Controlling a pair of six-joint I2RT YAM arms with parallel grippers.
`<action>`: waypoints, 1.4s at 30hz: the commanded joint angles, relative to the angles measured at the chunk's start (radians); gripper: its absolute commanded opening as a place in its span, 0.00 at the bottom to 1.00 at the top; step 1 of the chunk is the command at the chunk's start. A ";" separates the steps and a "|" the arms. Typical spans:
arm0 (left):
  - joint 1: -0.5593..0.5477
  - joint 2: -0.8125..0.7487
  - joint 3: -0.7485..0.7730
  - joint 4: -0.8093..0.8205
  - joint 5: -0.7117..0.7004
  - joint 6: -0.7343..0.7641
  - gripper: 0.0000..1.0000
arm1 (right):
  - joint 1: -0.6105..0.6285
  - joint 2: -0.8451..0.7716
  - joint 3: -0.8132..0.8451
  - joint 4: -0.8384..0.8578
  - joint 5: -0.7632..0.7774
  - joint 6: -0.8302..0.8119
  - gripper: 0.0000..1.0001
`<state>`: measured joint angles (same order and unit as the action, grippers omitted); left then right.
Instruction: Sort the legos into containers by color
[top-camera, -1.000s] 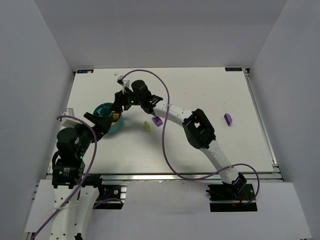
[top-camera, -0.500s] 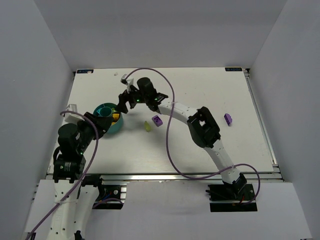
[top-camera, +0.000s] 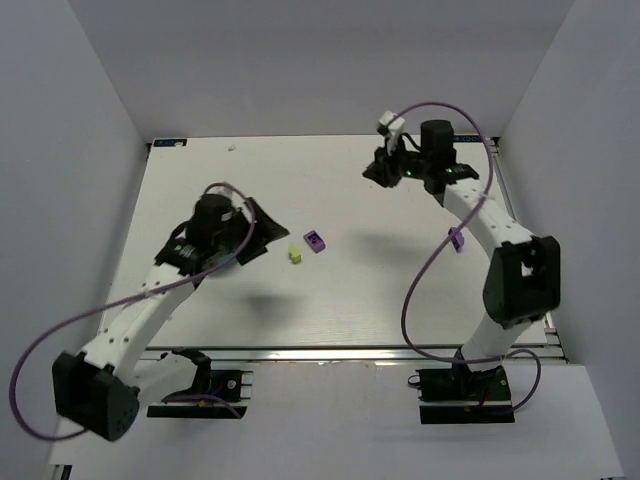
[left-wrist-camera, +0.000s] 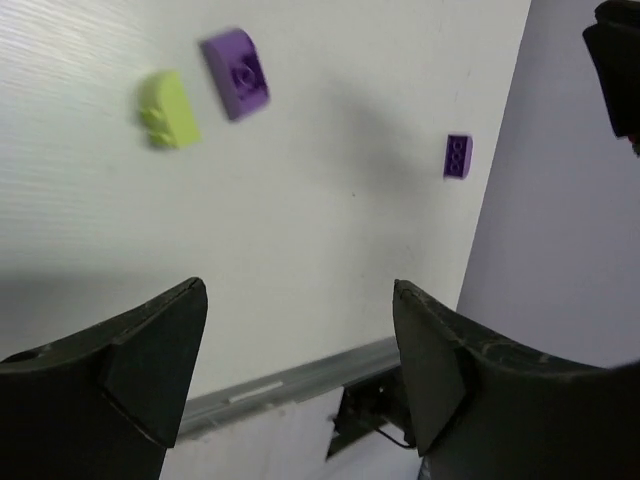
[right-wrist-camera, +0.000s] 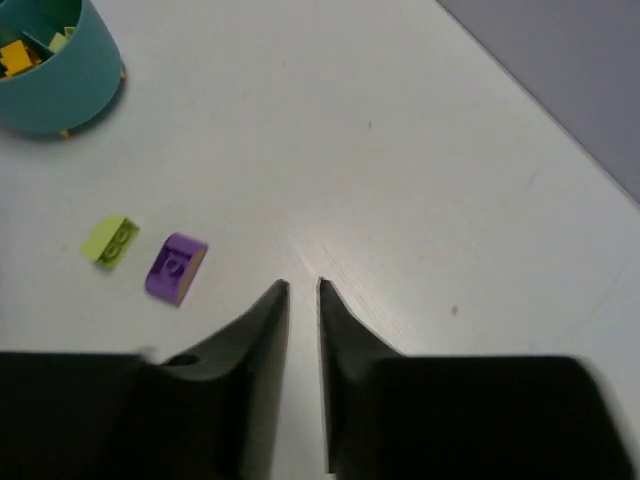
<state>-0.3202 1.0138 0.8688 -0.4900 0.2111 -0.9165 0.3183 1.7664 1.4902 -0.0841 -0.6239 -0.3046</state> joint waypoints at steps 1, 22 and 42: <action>-0.164 0.176 0.139 -0.092 -0.194 -0.116 0.85 | -0.034 -0.143 -0.173 -0.120 0.001 -0.077 0.33; -0.286 0.914 0.659 -0.430 -0.555 -0.176 0.72 | -0.171 -0.539 -0.536 -0.019 0.102 0.027 0.52; -0.283 1.008 0.674 -0.417 -0.570 -0.156 0.39 | -0.205 -0.544 -0.527 -0.020 0.092 0.030 0.51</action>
<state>-0.6041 2.0426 1.5089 -0.9115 -0.3275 -1.0740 0.1238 1.2491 0.9531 -0.1318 -0.5205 -0.2768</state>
